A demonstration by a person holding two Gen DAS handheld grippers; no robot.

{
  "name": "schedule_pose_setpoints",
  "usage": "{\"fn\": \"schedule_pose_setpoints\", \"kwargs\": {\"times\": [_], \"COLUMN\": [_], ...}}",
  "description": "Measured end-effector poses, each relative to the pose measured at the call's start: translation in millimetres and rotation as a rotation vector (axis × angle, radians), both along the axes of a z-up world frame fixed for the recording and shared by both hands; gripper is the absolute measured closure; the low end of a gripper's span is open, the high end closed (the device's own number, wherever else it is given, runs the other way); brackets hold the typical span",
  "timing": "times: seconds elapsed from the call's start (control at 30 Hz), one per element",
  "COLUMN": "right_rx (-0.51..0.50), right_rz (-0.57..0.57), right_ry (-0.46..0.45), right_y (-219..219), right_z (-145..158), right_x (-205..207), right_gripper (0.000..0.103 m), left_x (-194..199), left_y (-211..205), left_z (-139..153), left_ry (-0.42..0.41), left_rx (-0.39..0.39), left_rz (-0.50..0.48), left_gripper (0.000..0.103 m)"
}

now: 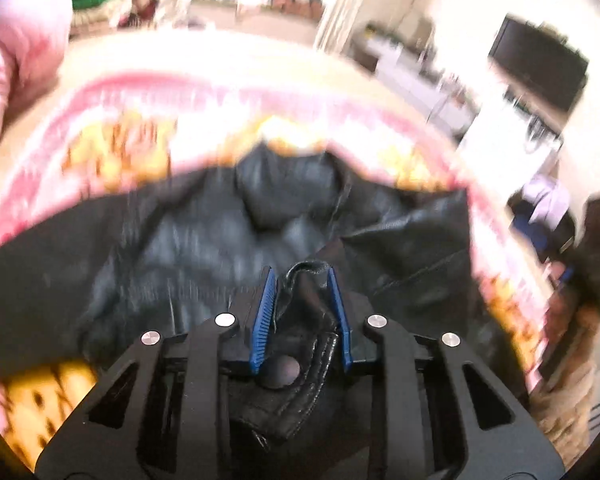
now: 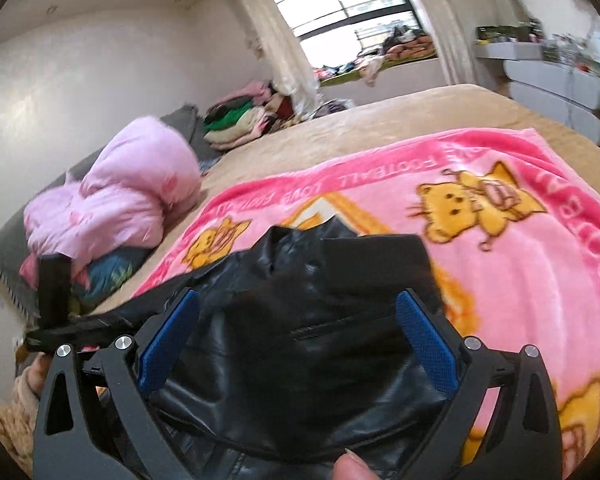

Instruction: Fold large clothes

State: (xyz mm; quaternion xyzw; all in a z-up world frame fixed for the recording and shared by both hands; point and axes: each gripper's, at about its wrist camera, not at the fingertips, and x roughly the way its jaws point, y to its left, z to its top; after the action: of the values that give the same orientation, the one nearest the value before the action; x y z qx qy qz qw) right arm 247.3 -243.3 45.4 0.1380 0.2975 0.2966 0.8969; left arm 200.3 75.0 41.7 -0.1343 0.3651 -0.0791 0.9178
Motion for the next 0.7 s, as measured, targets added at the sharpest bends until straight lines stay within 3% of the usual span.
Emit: {"fn": "schedule_pose_setpoints", "kwargs": {"times": [0.07, 0.17, 0.27, 0.3, 0.4, 0.43, 0.47, 0.57, 0.63, 0.67, 0.7], "right_rx": [0.016, -0.025, -0.108, -0.143, -0.138, -0.118, -0.100, -0.077, -0.074, -0.073, -0.078], "right_rz": [-0.028, -0.111, -0.201, -0.238, -0.280, -0.276, -0.266, -0.232, -0.222, -0.218, -0.216], "right_ry": [0.010, 0.033, 0.076, 0.099, 0.178, 0.205, 0.234, 0.277, 0.295, 0.298, 0.304], "right_y": [-8.0, -14.6, -17.4, -18.7, -25.3, -27.0, -27.5, -23.2, -19.2, -16.6, -14.2], "right_z": [-1.2, -8.4, -22.4, -30.4, -52.7, -59.3, -66.3, -80.4, -85.5, -85.2, -88.5], "right_x": [2.3, 9.5, 19.9, 25.9, 44.0, 49.9, 56.1, 70.3, 78.5, 79.1, 82.6], "right_gripper": [0.005, 0.005, 0.005, 0.005, 0.006, 0.011, 0.017, 0.020, 0.020, 0.020, 0.020], "left_x": [-5.2, -4.9, 0.3, 2.5, 7.6, 9.5, 12.9, 17.6, 16.9, 18.5, 18.9], "left_y": [8.7, 23.1, 38.2, 45.0, 70.6, 74.1, 77.5, 80.4, 77.9, 75.4, 72.8], "left_z": [27.0, 36.2, 12.7, 2.3, -23.0, -29.9, -36.7, -47.3, -48.4, -51.0, -52.9], "left_ry": [-0.086, -0.105, -0.026, 0.008, 0.092, 0.112, 0.134, 0.168, 0.177, 0.186, 0.190], "left_rx": [-0.020, -0.059, -0.065, -0.075, -0.095, -0.095, -0.091, -0.105, -0.122, -0.126, -0.124], "left_rz": [0.014, 0.047, 0.090, 0.106, 0.164, 0.172, 0.174, 0.152, 0.137, 0.126, 0.122], "left_gripper": [0.084, 0.084, 0.089, 0.103, 0.103, 0.103, 0.103, 0.103, 0.078, 0.053, 0.048]}}
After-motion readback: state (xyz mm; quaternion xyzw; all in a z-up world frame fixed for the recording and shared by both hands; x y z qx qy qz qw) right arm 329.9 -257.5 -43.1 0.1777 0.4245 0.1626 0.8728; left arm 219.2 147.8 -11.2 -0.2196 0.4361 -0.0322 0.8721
